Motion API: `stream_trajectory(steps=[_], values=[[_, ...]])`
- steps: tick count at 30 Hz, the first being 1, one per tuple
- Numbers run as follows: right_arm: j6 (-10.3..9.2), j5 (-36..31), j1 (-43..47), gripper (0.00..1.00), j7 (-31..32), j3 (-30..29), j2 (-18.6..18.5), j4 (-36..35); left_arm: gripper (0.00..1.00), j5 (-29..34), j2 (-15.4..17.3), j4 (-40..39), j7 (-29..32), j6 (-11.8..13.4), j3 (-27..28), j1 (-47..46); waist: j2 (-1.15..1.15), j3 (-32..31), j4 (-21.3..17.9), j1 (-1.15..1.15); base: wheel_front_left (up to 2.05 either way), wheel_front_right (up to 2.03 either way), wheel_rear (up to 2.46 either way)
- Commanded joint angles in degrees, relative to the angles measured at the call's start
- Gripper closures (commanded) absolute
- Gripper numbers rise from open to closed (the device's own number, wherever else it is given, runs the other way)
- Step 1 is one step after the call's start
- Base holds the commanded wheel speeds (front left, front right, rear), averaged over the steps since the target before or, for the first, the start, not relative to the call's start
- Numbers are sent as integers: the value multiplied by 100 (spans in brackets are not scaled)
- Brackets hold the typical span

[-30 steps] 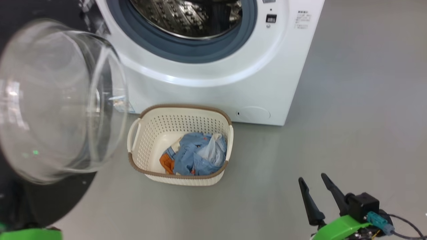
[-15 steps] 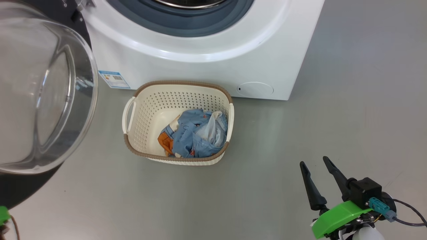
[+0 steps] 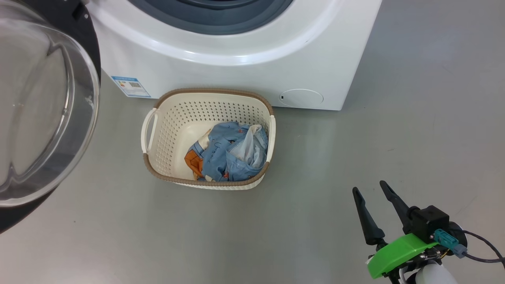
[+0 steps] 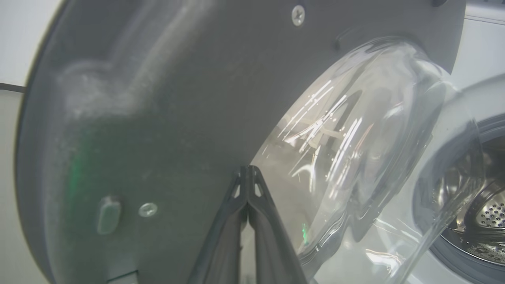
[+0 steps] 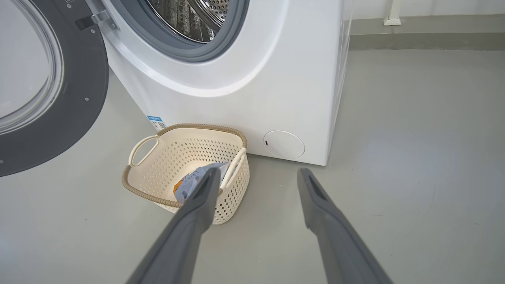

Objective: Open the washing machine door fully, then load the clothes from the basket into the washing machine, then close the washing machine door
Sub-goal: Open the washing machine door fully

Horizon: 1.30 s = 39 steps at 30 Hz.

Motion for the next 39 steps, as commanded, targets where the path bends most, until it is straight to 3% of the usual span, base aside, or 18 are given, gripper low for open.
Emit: stream_trajectory(steps=[1, 12, 26, 34, 36, 37, 39], values=[[9, -56, -71, 0, -44, 152, -18, -96, 100, 82, 390, -106, -32, -2, 149, -79, 0, -3, -7, 0, 0, 0, 0], [9, -2, -38, 0, -44, 149, 7, -44, 100, 271, 285, -233, -32, -59, 116, 7, 0, -196, -14, 0, 0, 0, 0], [9, 74, 56, 0, -44, 130, 85, -10, 100, -77, -89, -1416, -32, -64, -1274, 1028, 0, -515, 54, 0, 0, 0, 0], [9, 90, 94, 0, -44, 112, 101, -11, 100, -298, -127, -1886, -32, -47, -2083, 1564, 0, -647, -14, 0, 0, 0, 0], [9, 91, 107, 0, -44, 89, 106, -32, 39, -366, -128, -2033, -32, 7, -2367, 1712, 0, -683, -49, 0, 0, 0, 0], [9, 95, 112, 0, -44, 88, 109, -38, 0, -417, -128, -2093, -32, 41, -2500, 1787, 0, -700, -71, 0, 0, 0, 0], [9, 100, 114, 0, -44, 96, 113, -60, 0, -446, -129, -2247, -32, 108, -2740, 1926, 0, -736, -131, 0, 0, 0, 0]])
